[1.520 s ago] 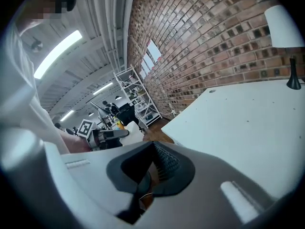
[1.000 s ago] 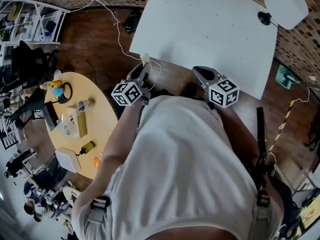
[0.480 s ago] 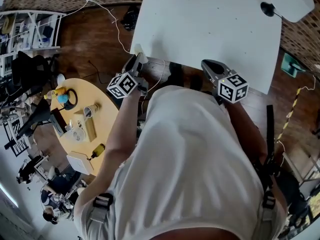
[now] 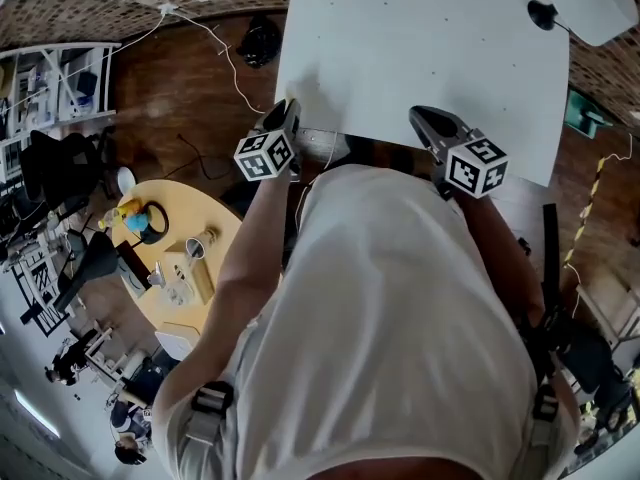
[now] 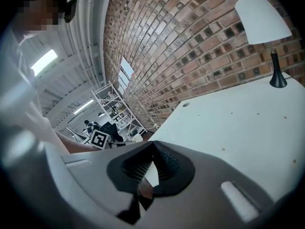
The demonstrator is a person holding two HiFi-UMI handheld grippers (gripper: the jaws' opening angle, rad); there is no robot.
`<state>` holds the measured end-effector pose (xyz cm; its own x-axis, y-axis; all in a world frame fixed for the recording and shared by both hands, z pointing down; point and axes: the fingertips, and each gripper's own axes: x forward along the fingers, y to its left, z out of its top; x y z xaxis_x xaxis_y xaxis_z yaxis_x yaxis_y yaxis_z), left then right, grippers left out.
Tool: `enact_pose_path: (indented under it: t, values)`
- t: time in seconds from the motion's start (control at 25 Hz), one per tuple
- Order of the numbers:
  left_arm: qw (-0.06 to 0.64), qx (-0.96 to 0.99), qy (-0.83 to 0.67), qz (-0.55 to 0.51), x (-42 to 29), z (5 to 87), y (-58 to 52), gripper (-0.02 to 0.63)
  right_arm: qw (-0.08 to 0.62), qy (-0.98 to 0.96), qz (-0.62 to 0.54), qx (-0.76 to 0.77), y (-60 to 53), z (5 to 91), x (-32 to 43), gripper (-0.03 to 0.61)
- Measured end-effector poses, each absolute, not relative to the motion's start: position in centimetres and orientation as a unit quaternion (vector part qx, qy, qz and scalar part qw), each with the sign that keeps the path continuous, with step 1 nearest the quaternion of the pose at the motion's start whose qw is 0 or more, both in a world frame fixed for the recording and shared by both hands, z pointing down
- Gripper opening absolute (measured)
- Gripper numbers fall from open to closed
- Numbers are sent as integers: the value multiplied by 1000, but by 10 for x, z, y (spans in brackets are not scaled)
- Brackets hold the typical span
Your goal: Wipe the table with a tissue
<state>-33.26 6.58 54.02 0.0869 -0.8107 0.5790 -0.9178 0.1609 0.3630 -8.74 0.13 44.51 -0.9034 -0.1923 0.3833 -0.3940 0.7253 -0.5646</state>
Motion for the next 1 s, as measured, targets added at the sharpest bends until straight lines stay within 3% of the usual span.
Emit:
enact_pose_path:
  t: [0.36,1.0]
  values:
    - [437,646,-620,76,-335,584,31,78,158,-902,343,208,-20,446,-92,6]
    - [375,688,-572,243,-314,603,12,74,155,-881,371,250,-19,464,-92,6]
